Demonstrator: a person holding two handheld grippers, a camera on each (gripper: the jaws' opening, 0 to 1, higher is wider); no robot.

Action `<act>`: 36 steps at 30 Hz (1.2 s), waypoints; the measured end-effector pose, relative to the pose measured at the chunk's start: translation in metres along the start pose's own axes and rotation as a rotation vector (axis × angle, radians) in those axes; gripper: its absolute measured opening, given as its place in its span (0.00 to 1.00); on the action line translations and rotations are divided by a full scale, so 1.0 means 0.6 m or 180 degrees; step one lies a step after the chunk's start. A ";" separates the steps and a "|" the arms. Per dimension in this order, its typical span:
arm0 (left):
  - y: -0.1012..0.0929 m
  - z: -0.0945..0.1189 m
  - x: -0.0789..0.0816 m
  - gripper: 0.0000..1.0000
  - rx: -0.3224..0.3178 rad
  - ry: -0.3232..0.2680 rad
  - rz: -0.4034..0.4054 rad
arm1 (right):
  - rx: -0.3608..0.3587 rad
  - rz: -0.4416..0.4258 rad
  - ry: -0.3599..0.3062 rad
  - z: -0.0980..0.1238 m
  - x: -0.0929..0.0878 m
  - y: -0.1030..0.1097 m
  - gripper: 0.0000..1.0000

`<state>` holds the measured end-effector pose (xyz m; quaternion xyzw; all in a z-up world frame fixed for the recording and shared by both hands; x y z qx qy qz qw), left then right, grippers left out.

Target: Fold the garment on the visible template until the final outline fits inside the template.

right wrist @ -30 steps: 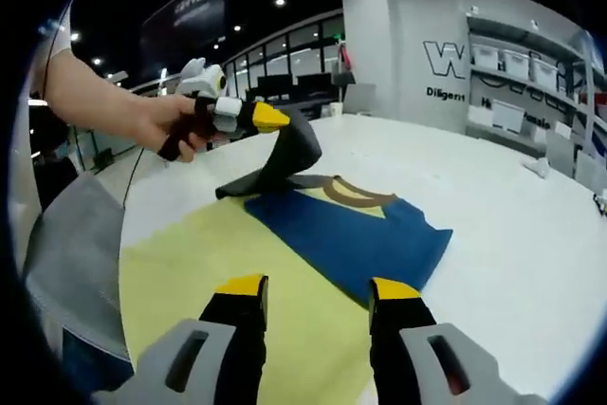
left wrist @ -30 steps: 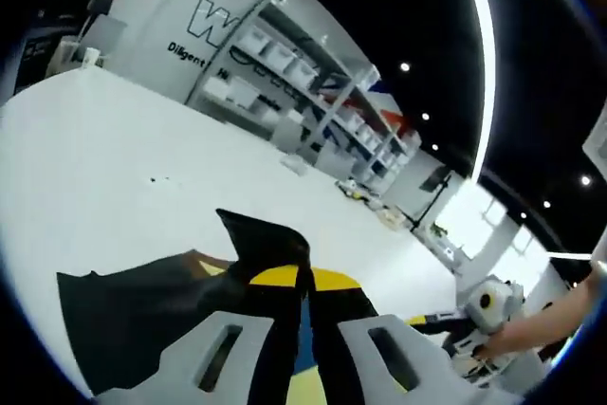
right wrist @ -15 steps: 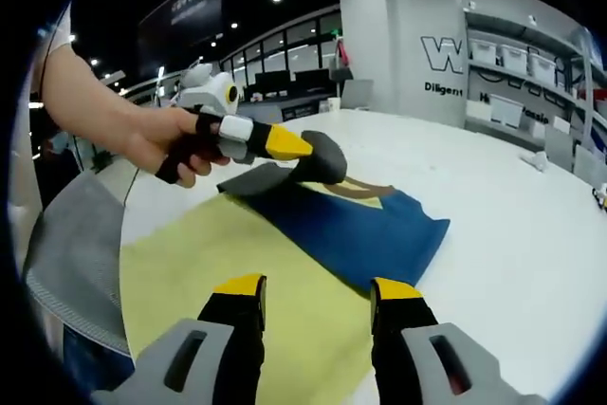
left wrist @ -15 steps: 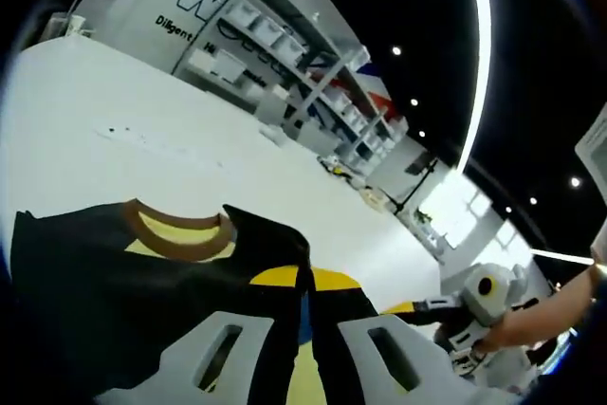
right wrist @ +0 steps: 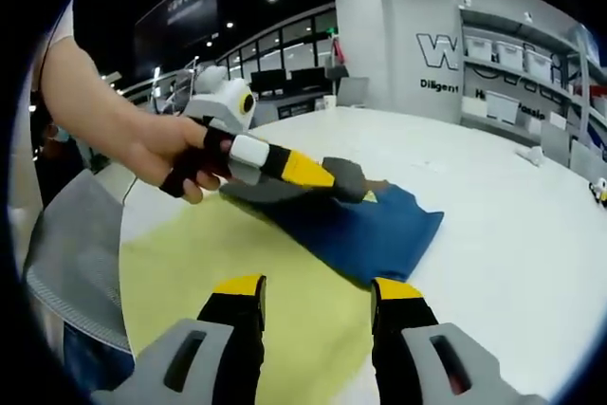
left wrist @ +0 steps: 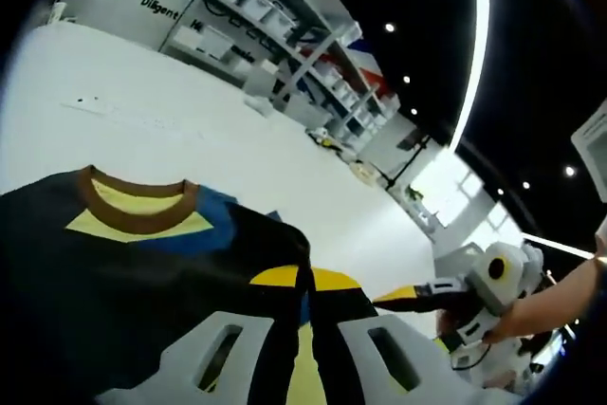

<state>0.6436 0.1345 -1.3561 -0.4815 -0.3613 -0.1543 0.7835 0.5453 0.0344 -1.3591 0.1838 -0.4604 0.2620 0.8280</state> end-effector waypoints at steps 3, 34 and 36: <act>0.005 -0.006 -0.007 0.00 0.0023 0.0056 -0.0009 | -0.0012 -0.0013 0.0002 0.002 -0.002 -0.001 0.39; -0.032 0.087 -0.056 0.12 -0.0257 0.0432 -0.0330 | 0.0105 0.0001 0.0069 -0.007 -0.016 0.011 0.40; -0.034 0.113 -0.062 0.12 -0.0255 0.0460 -0.0407 | 0.0151 0.0020 0.0099 -0.007 -0.021 0.014 0.40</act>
Point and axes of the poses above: the point that each gripper's makers call its tool centre point, and the gripper's own axes: z roughly backward along the fingers, y roughly to its left, x roughly out of its top, the point moved 4 cm from there along z, roughly backward along the fingers, and after that the axes turned 2 degrees about -x, right-handed, at the moved point
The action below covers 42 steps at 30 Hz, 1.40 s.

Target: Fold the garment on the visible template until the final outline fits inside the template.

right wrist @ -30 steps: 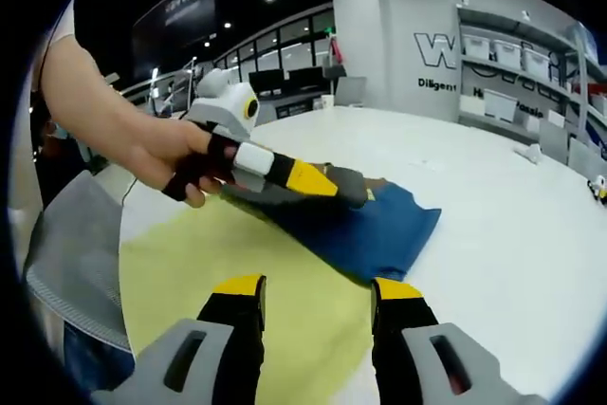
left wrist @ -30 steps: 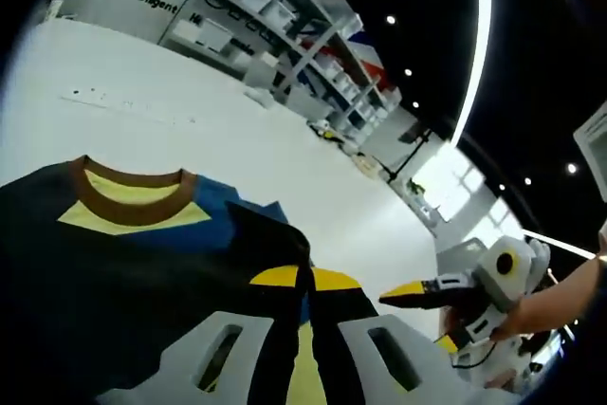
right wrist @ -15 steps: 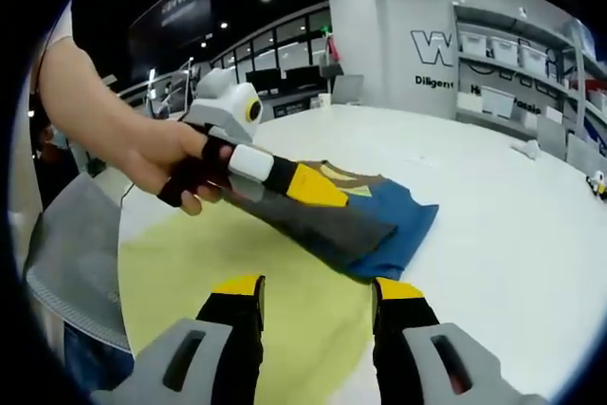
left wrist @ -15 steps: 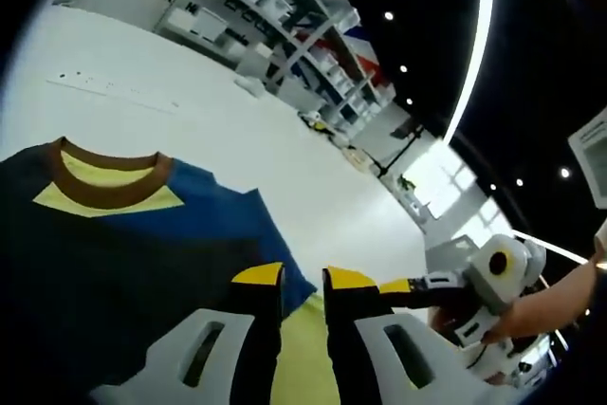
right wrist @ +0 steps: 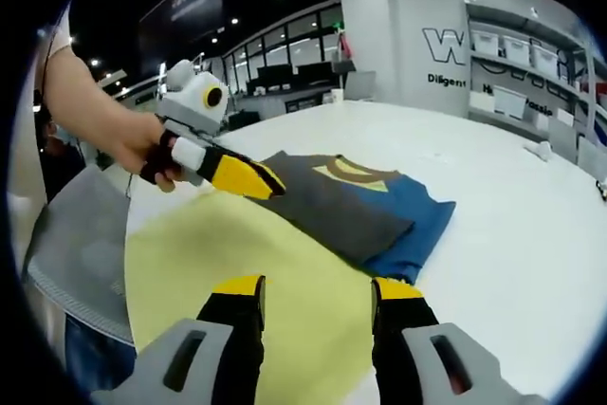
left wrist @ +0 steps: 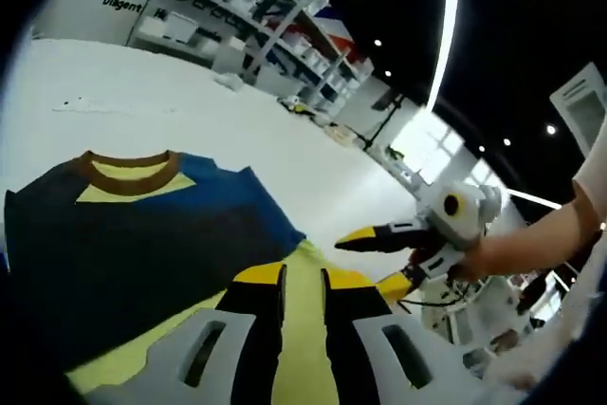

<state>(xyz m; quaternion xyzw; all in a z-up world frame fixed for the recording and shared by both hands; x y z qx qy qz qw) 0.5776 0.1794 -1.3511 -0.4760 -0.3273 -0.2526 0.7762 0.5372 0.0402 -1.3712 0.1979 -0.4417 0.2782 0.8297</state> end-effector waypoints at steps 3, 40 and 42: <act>-0.002 0.035 -0.018 0.13 0.0028 0.0088 -0.0129 | 0.0077 0.0044 0.0028 0.002 -0.005 0.008 0.40; -0.043 0.305 -0.259 0.19 0.0007 0.1787 -0.1637 | 0.1099 0.1114 0.0858 0.138 -0.174 0.138 0.29; -0.044 0.312 -0.263 0.19 -0.0004 0.1855 -0.1722 | 0.1108 0.1148 0.0882 0.145 -0.180 0.139 0.27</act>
Point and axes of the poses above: the point that each gripper's makers call its tool centre point, and the gripper's own axes: z roughly backward along the fingers, y roughly to its left, x roughly out of its top, the point moved 4 cm from there along z, roughly backward along the fingers, and after that the axes turned 2 degrees about -x, right-handed, at the moved point
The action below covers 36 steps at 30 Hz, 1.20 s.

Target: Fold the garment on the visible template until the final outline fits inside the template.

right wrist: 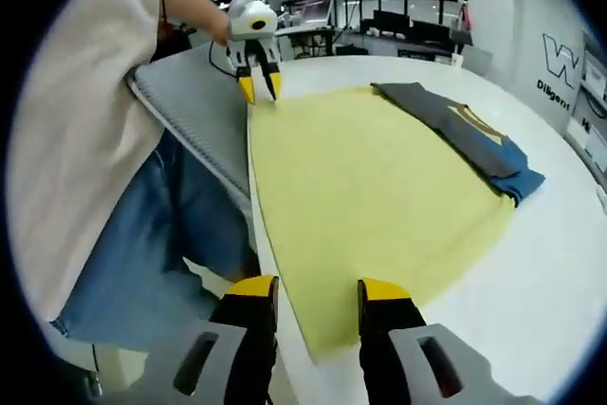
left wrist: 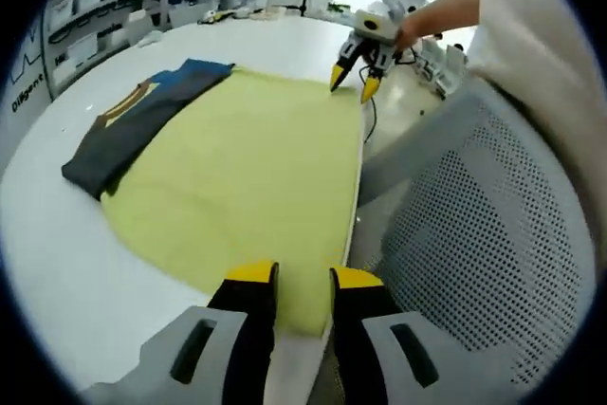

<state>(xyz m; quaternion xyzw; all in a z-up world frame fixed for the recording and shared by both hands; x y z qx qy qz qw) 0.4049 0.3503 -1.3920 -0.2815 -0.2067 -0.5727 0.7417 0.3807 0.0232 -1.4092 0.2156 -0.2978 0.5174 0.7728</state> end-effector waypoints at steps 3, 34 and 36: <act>-0.005 0.002 -0.017 0.20 -0.0007 0.0229 -0.0240 | -0.0002 0.0020 0.0027 0.005 -0.009 0.003 0.26; 0.006 0.008 -0.052 0.01 0.0256 0.0548 -0.0418 | -0.0152 0.0362 0.0156 0.007 -0.022 0.007 0.02; 0.007 0.009 -0.053 0.01 0.0254 0.0568 -0.0420 | -0.0128 0.0365 0.0170 0.007 -0.021 0.009 0.00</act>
Point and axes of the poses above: the point that each gripper's makers call its tool centre point, and the gripper's own axes: z roughly backward along the fingers, y roughly to its left, x roughly out of its top, the point moved 4 cm from there along z, roughly backward along the fingers, and after that the axes turned 2 degrees about -x, right-handed, at the moved point
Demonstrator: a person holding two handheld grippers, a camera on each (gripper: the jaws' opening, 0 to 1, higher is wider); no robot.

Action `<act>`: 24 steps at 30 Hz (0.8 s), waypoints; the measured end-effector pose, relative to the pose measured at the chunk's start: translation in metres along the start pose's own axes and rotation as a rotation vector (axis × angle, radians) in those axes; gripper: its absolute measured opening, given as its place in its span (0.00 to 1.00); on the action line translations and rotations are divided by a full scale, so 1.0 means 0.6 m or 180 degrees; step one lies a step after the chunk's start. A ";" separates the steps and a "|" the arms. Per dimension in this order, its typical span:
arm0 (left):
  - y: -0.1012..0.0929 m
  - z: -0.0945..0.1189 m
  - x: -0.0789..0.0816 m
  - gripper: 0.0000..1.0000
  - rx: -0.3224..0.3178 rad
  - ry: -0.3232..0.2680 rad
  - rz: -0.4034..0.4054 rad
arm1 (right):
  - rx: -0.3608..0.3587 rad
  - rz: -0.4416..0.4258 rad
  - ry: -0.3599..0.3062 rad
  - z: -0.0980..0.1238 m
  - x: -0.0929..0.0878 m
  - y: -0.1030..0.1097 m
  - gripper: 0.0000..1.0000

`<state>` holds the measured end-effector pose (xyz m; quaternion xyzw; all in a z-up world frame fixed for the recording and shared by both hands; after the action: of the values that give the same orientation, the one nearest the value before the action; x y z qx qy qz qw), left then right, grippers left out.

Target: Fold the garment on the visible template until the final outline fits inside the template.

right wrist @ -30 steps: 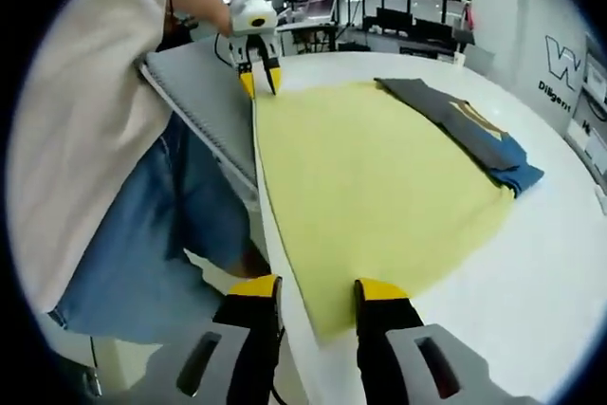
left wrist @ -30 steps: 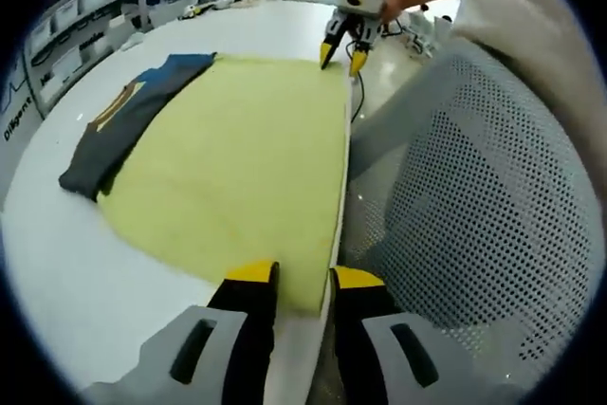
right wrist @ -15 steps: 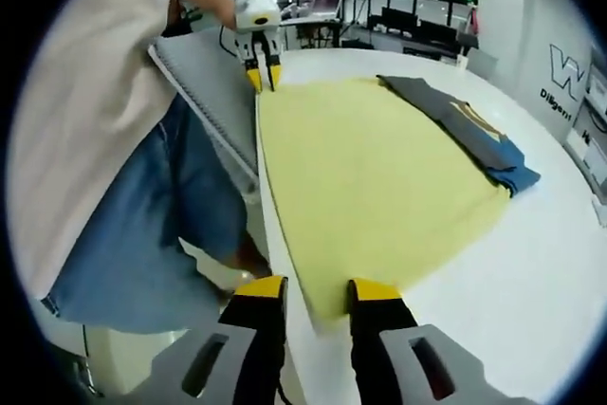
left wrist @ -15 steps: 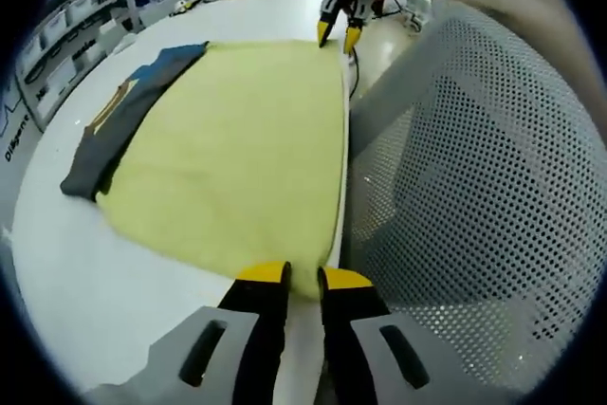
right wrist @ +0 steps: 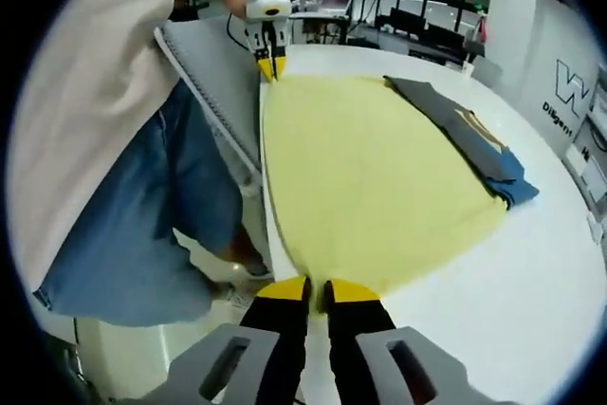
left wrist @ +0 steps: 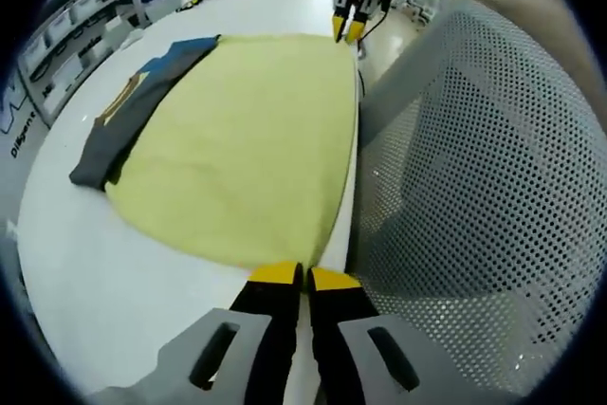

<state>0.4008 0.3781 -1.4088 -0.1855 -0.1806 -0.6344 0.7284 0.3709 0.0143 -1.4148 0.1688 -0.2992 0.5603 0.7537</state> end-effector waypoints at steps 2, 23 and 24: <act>-0.001 0.002 -0.001 0.00 -0.0019 0.0017 0.0003 | 0.0014 0.0009 0.0005 0.000 0.001 0.000 0.00; 0.059 0.107 0.071 0.00 -0.0088 -0.0356 0.0304 | 0.0162 -0.0150 -0.0264 0.072 0.064 -0.056 0.00; 0.068 0.114 0.078 0.00 -0.0066 -0.0382 0.0305 | 0.0141 -0.0154 -0.0281 0.077 0.070 -0.065 0.00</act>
<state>0.4454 0.3774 -1.3282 -0.2392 -0.2082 -0.5884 0.7438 0.4037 0.0061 -1.3497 0.2172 -0.3155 0.5404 0.7492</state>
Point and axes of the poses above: the point that each gripper's makers call its tool centre point, and the gripper's own axes: z roughly backward along the fingers, y roughly to its left, x roughly out of its top, the point moved 4 cm from there along z, roughly backward along the fingers, and after that the axes turned 2 degrees about -x, right-handed, at the moved point
